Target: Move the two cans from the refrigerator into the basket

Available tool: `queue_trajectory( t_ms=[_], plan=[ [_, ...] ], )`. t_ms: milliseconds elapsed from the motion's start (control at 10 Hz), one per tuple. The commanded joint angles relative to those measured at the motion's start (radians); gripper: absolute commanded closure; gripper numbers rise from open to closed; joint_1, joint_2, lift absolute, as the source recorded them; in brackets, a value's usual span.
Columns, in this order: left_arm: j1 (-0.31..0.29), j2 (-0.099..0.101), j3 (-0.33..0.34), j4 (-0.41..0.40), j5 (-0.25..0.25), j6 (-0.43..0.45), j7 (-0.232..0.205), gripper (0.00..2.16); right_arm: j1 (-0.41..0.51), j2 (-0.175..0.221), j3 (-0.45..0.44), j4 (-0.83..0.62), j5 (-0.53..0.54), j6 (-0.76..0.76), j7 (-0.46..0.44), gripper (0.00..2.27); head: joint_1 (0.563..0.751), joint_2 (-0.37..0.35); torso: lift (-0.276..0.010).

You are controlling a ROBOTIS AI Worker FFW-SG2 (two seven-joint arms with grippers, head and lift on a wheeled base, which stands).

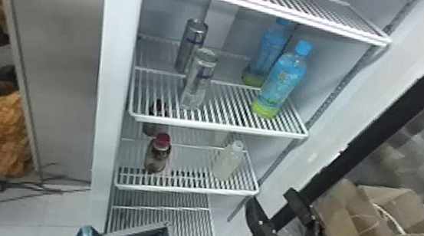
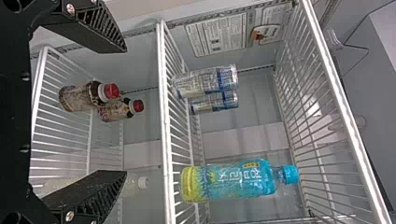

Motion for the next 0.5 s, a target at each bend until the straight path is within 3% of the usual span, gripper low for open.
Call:
queue_trajectory(
  t_ms=[0,400],
  plan=[
    [-0.001,0.000,0.000,0.000,0.000,0.005,0.000,1.20,-0.002,0.002,0.000,0.000,0.000,-0.001,0.000,0.10,0.695,-0.350,-0.035],
    [0.002,0.000,0.000,0.000,-0.002,0.005,0.000,1.20,-0.009,0.004,0.000,0.007,-0.002,-0.010,0.000,0.10,0.695,-0.350,-0.035]
  ],
)
